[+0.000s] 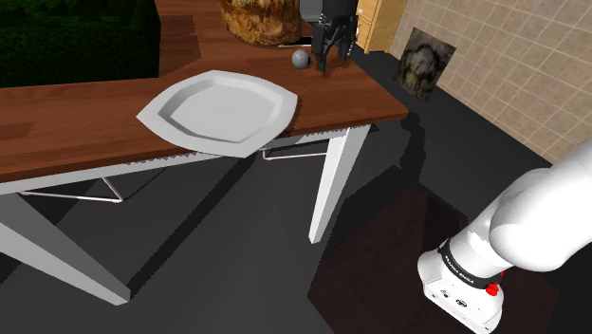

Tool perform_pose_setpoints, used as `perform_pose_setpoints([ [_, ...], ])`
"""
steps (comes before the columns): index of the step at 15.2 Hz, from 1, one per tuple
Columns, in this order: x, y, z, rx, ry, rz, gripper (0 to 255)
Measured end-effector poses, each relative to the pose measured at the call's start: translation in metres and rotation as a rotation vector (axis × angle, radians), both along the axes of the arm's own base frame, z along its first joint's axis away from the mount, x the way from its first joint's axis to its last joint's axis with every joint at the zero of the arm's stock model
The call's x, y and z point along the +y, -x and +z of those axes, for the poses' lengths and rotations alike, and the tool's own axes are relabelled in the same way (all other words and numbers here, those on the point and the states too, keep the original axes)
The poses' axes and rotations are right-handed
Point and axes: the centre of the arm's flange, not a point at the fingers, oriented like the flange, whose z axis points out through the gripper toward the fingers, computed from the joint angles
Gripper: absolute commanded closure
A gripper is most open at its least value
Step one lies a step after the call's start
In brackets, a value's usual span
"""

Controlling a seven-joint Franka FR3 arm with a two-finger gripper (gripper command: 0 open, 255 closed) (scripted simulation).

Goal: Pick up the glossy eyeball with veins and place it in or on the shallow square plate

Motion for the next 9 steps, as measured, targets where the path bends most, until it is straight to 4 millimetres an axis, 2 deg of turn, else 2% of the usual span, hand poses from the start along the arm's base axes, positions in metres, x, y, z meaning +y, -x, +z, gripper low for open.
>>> perform_pose_setpoints([
  [7,0.018,-0.073,0.030,-0.057,-0.024,-0.004,0],
  [9,0.020,-0.080,0.027,-0.062,-0.026,-0.005,0],
])
